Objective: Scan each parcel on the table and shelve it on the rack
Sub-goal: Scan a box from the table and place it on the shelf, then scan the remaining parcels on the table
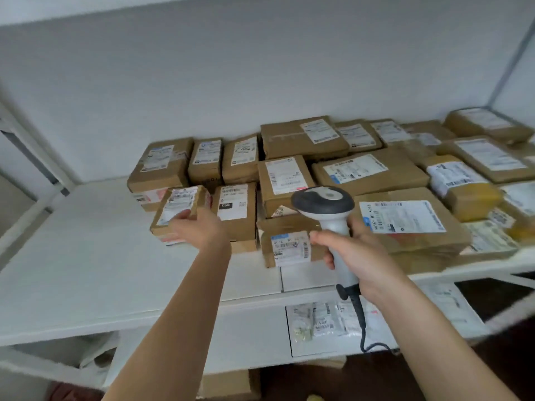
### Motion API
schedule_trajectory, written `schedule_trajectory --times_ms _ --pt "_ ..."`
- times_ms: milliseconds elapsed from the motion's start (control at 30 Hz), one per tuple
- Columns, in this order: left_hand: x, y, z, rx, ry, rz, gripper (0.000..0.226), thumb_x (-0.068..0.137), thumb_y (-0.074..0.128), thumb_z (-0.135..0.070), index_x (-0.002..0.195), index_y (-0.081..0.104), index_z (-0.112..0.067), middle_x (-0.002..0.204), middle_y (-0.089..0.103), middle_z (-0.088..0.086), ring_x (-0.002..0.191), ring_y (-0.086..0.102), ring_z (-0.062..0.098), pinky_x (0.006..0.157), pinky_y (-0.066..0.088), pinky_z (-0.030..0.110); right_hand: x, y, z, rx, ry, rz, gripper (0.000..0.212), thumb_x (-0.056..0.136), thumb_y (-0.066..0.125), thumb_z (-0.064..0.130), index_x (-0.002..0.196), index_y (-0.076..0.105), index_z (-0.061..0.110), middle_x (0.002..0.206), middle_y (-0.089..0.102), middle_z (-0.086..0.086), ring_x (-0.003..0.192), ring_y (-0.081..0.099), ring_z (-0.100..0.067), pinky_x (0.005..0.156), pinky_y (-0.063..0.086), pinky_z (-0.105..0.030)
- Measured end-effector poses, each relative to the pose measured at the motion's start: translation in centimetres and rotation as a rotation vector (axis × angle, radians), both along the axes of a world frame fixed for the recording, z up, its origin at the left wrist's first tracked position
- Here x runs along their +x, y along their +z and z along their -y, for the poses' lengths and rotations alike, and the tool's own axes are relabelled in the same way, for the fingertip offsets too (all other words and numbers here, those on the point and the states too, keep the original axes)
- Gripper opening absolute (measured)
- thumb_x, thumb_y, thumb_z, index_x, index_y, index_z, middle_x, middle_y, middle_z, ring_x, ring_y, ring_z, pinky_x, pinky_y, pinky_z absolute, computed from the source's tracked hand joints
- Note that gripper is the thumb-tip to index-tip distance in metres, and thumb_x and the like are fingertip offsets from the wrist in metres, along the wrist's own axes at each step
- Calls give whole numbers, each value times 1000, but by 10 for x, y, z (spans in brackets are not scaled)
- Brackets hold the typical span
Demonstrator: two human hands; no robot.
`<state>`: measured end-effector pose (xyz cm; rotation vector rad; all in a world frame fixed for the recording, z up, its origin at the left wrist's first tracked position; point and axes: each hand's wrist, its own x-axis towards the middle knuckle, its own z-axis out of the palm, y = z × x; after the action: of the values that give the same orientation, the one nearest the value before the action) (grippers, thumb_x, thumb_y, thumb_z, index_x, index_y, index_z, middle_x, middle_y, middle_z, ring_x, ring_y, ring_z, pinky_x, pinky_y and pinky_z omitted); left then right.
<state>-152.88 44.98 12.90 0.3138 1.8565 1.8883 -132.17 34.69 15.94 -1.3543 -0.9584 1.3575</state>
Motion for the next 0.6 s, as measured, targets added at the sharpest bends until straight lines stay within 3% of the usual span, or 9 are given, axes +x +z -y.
schedule_trajectory --times_ms 67,167,300,467,600 --pt "32 8 7 71 -128 7 18 94 51 -6 109 46 -13 100 50 -5 87 53 14 87 51 29 19 4 20 8 -87 -37 27 84 73 9 107 61 17 81 65 -11 51 52 -12 51 45 -27" --pt "94 10 18 153 -321 23 20 95 47 -4 111 43 -17 88 45 -10 75 50 6 75 48 22 58 10 50 5 -253 -28 29 85 72 9 111 62 18 86 67 -9 49 50 -10 49 44 -23" --pt "199 15 44 260 -616 62 22 93 46 -1 105 40 -18 86 44 -3 79 48 21 77 43 32 129 16 97 22 -471 -21 29 86 71 8 112 60 15 82 60 -6 45 47 -10 44 41 -20" --pt "331 23 83 335 -927 6 25 75 45 -13 96 42 -28 83 52 0 78 52 29 73 45 43 231 11 154 73 -730 -23 29 85 70 5 110 59 16 77 60 -5 46 49 -13 46 42 -27" --pt "461 17 112 343 -1117 -33 28 80 47 -6 91 44 -32 82 53 5 77 54 32 73 47 44 331 1 205 103 -946 -32 26 87 69 6 108 58 17 86 63 -10 47 50 -11 45 44 -24"
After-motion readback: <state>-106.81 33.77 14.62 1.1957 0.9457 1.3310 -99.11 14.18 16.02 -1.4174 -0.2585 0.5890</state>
